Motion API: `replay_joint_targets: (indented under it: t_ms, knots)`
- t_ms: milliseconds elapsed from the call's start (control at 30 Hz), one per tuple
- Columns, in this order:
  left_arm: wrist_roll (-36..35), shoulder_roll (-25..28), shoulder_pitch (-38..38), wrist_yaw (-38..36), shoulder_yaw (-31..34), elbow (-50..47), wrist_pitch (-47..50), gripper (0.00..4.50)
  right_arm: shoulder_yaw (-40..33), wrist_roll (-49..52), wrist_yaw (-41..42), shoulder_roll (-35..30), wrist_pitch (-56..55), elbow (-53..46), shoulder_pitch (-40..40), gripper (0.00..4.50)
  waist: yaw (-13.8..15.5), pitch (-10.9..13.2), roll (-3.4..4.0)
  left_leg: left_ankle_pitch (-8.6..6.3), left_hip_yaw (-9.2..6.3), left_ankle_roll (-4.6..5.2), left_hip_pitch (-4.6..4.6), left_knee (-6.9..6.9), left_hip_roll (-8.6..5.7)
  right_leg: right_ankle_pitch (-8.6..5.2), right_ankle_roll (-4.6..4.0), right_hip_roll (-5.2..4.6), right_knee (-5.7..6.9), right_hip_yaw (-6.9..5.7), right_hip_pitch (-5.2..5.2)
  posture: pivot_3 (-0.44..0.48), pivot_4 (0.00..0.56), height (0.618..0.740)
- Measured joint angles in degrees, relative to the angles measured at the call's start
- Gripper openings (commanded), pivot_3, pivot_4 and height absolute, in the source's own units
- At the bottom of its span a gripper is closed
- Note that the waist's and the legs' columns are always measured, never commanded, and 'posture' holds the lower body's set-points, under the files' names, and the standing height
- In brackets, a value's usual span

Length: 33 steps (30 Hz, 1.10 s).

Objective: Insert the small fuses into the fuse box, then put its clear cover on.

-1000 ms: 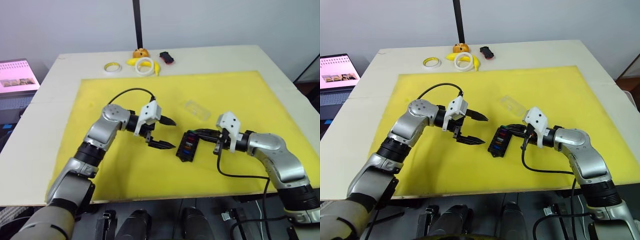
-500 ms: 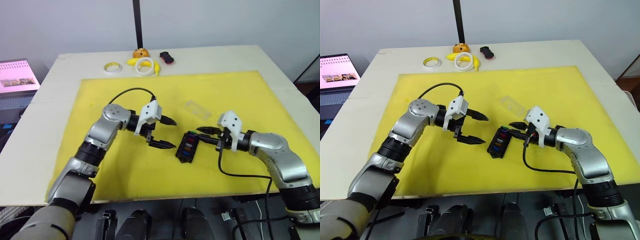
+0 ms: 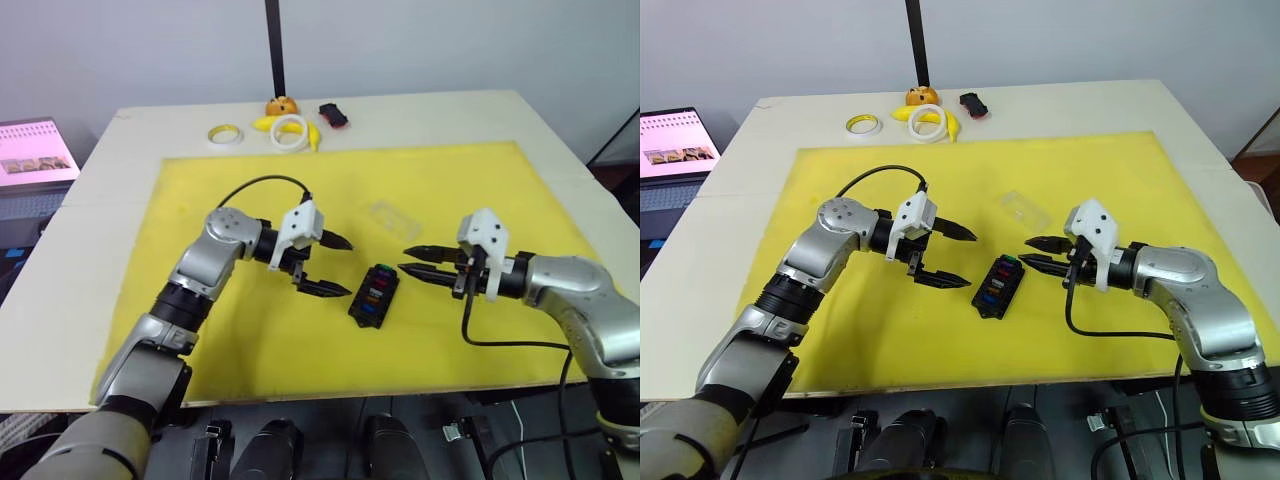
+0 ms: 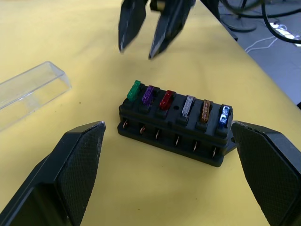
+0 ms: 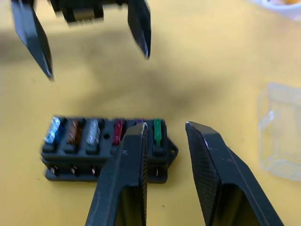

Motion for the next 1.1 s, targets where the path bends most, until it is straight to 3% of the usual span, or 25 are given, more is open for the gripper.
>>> replay_joint_targets:
  t_ms: [67, 100, 333, 1100]
  knots:
    - [0.08, -0.09, 0.01, 0.05, 0.0, 0.0, -0.09, 4.5, 0.12, 0.05, -1.09, 1.56, 0.21, 0.15, -0.12, 0.54, -0.02, 0.0, 0.0, 0.0, 0.0, 0.0, 0.0, 0.0, 0.0, 0.0, 0.0, 0.0, 0.0, 0.0, 0.0, 0.0, 0.15, 0.74]
    - [0.18, -0.11, 0.0, 0.09, 0.0, 0.0, -0.12, 4.5, 0.35, 0.03, -1.57, 2.2, 0.21, 0.32, -0.11, 0.04, -0.03, 0.0, 0.0, 0.0, 0.01, 0.0, 0.0, 0.0, 0.0, 0.0, 0.0, -0.01, 0.0, 0.0, 0.0, 0.0, 0.15, 0.74]
    - [0.34, -0.14, 0.21, 1.15, 0.0, -0.37, -0.07, 4.5, 2.19, -0.56, -4.17, 5.75, 0.1, 2.02, -0.08, 0.04, 0.02, 0.0, 0.0, 0.0, 0.0, 0.0, 0.0, 0.01, -0.02, 0.0, 0.0, -0.01, 0.01, 0.0, 0.0, 0.0, 0.15, 0.74]
    - [0.33, -0.13, 0.72, 2.15, 0.0, -1.24, 0.12, 4.5, 3.85, -4.41, -5.61, 5.87, -0.72, 3.66, 0.28, 0.04, -0.07, 0.0, 0.0, 0.0, 0.0, 0.0, 0.0, 0.01, -0.01, 0.0, 0.0, -0.01, 0.01, 0.01, 0.0, 0.0, 0.15, 0.74]
